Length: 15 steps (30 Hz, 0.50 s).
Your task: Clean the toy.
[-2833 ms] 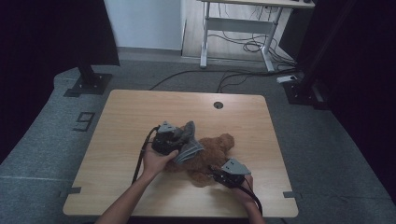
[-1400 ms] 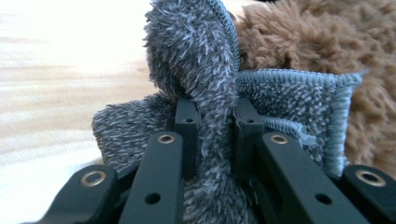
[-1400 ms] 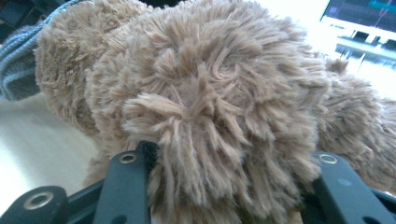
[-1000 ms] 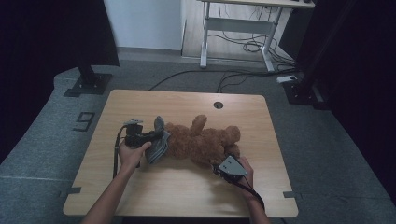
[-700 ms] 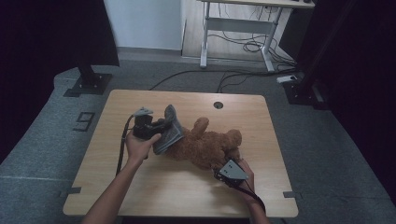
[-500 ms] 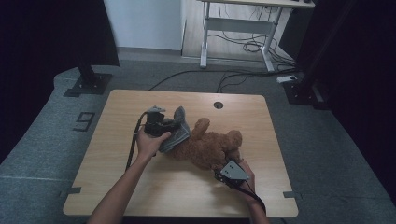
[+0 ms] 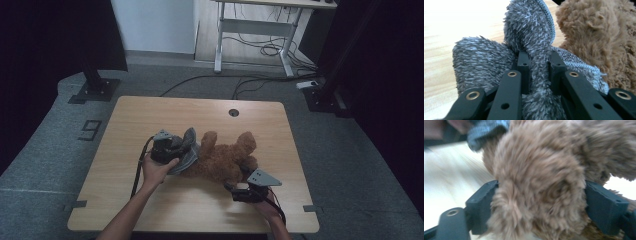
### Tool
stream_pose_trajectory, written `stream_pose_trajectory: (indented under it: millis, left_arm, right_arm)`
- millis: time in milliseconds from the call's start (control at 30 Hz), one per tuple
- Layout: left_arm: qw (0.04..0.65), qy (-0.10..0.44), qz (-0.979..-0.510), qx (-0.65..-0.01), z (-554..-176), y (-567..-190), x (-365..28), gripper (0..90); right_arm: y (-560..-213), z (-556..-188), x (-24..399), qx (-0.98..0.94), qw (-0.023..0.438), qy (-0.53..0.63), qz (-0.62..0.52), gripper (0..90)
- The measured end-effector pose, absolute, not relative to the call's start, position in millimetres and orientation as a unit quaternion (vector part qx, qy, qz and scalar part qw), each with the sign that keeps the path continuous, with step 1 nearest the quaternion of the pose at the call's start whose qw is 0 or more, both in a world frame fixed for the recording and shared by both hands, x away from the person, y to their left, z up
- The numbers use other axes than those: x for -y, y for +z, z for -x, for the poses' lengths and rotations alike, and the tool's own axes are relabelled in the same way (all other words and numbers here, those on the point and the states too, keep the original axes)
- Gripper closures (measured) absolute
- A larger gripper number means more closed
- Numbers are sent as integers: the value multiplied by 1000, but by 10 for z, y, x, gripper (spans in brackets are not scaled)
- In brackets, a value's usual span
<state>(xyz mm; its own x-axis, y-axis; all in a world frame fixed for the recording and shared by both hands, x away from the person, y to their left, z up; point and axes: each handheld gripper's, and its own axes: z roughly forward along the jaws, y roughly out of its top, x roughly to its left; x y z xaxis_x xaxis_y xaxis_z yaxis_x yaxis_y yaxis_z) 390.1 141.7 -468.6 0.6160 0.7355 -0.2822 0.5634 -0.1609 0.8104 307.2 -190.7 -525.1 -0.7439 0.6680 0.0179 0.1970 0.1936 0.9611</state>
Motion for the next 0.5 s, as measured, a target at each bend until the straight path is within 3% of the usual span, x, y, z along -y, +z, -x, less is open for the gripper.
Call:
stream_pose_trajectory:
  millis: [100,333,500]
  left_arm:
    - [487,90,-758,-424,-3832,-4688,-1444,758]
    - [491,91,-755,-425,-3769,-4709,-1470,758]
    - [488,78,-760,-423,-3772,-4614,-1470,751]
  right_arm:
    - [-5190,-3089,1935,-729,180,585,-305,134]
    - [-5116,-3262,1756,-742,177,555,-330,128]
    - [-5161,-3275,1728,-750,206,537,-327,309]
